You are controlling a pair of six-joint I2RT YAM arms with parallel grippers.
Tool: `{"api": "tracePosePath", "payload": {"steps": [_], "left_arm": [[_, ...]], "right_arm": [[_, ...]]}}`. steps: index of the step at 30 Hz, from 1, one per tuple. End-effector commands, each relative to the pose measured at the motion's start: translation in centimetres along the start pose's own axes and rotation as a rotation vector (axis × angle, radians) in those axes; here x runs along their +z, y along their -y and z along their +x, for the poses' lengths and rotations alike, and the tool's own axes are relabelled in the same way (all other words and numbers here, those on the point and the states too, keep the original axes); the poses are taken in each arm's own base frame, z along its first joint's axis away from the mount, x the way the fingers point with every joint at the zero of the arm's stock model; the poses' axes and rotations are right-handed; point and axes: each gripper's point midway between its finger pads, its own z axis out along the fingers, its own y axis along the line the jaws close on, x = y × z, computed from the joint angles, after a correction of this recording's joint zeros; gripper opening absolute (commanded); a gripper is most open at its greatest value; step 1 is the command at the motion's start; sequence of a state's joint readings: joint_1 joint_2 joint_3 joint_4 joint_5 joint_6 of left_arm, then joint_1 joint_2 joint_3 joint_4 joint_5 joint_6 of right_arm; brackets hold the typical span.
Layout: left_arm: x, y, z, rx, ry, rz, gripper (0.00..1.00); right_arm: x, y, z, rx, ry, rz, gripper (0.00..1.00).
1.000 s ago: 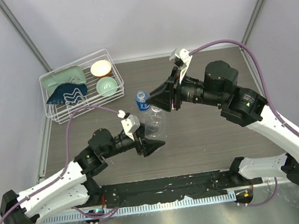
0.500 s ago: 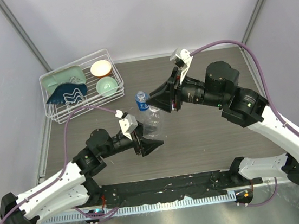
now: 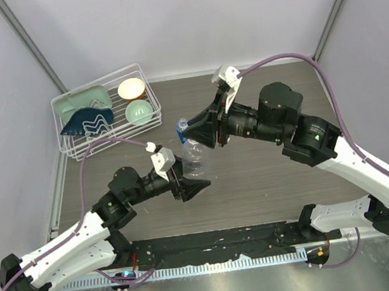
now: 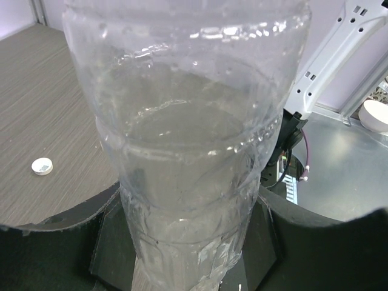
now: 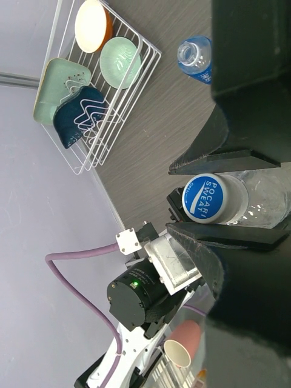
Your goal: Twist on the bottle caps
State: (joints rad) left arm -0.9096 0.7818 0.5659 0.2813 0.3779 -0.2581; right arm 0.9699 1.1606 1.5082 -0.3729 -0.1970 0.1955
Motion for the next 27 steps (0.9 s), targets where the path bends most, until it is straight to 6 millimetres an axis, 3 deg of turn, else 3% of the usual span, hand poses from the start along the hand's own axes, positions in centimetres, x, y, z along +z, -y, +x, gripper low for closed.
{"api": "tracePosePath", "payload": {"steps": [1,9,18,27], "left_arm": [[0.0,0.0,-3.6,0.019,0.111,-0.016,0.00],[-0.2,-0.7,-3.7,0.014,0.124,-0.045,0.00],[-0.2,-1.6,-7.1,0.066,0.218,-0.086,0.00],[0.3,-2.5,-8.3,0.094,0.228,-0.128,0.00]], "right_arm": [[0.6,-1.2,1.4,-0.048,-0.073,-0.011,0.13],[0.3,-0.8,2.3,-0.055,-0.104,0.027,0.11],[1.1,0.1,4.5,-0.014,-0.127,0.061,0.10],[0.6,2.3,5.6,0.034,-0.096,0.188,0.08]]}}
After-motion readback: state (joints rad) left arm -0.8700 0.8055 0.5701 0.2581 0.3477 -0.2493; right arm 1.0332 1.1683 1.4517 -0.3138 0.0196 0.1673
